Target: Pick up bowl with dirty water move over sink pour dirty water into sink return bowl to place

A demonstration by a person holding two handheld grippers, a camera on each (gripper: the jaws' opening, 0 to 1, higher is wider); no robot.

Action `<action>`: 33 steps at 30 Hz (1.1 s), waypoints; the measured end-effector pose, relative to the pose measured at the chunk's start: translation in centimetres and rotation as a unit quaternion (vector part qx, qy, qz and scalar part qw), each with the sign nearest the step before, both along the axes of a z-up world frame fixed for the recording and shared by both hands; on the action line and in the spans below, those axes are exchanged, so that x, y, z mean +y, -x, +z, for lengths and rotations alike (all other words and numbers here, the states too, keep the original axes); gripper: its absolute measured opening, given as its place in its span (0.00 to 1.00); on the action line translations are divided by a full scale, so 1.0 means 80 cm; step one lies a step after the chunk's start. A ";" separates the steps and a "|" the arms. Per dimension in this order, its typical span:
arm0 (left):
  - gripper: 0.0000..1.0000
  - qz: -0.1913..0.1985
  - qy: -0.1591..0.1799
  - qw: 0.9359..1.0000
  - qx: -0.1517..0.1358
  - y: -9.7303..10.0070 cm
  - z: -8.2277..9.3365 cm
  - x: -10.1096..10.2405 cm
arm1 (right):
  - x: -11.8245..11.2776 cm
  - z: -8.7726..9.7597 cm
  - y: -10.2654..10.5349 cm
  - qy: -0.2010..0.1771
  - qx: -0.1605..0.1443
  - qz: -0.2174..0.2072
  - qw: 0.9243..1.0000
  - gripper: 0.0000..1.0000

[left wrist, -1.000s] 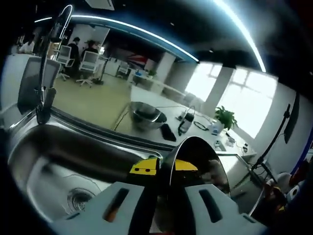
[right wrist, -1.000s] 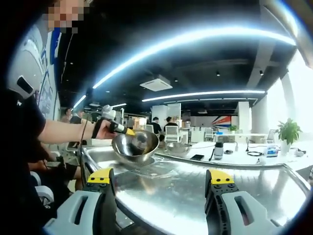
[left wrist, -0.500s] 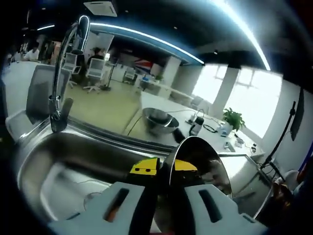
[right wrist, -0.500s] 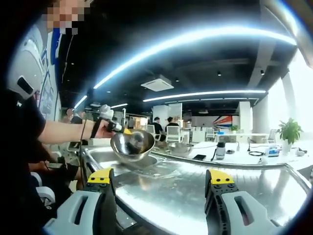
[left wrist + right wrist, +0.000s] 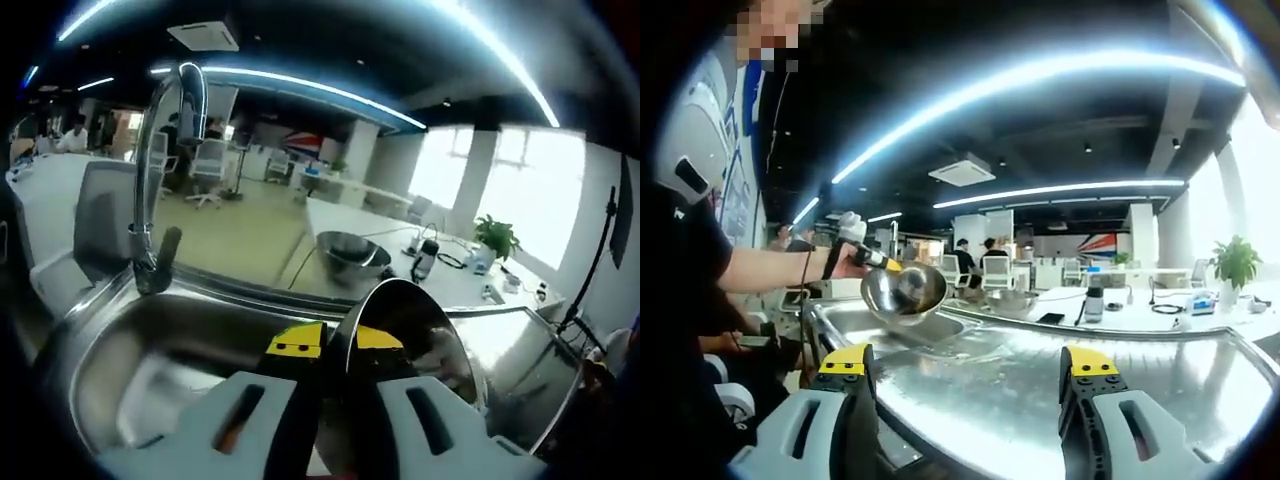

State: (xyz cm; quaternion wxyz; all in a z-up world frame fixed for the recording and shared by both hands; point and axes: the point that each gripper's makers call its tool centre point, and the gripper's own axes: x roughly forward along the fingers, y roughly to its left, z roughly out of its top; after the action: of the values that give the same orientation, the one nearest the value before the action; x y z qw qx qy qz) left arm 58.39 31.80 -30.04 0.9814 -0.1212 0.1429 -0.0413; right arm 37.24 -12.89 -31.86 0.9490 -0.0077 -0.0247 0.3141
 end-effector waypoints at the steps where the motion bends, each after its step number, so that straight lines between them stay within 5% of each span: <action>1: 0.00 0.001 0.001 1.000 -0.002 0.000 0.001 0.002 | 0.000 0.000 0.000 0.000 0.000 0.000 1.000 0.68; 10: 0.00 0.015 -0.013 1.000 -0.012 0.003 0.010 0.020 | 0.000 -0.003 0.000 -0.003 0.003 0.000 1.000 0.68; 20: 0.00 0.030 -0.083 0.996 -0.005 0.008 0.009 0.038 | 0.002 -0.005 -0.001 -0.008 0.005 0.002 1.000 0.67; 33: 0.00 0.041 -0.120 0.992 -0.006 0.012 0.014 0.049 | 0.002 -0.009 -0.002 -0.011 0.007 0.004 1.000 0.67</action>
State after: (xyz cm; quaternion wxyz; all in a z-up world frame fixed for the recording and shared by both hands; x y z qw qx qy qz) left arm 57.45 35.70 -28.90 0.9906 -0.0076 0.1356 0.0160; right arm 37.38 -12.72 -32.61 0.9479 0.0053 -0.0213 0.3179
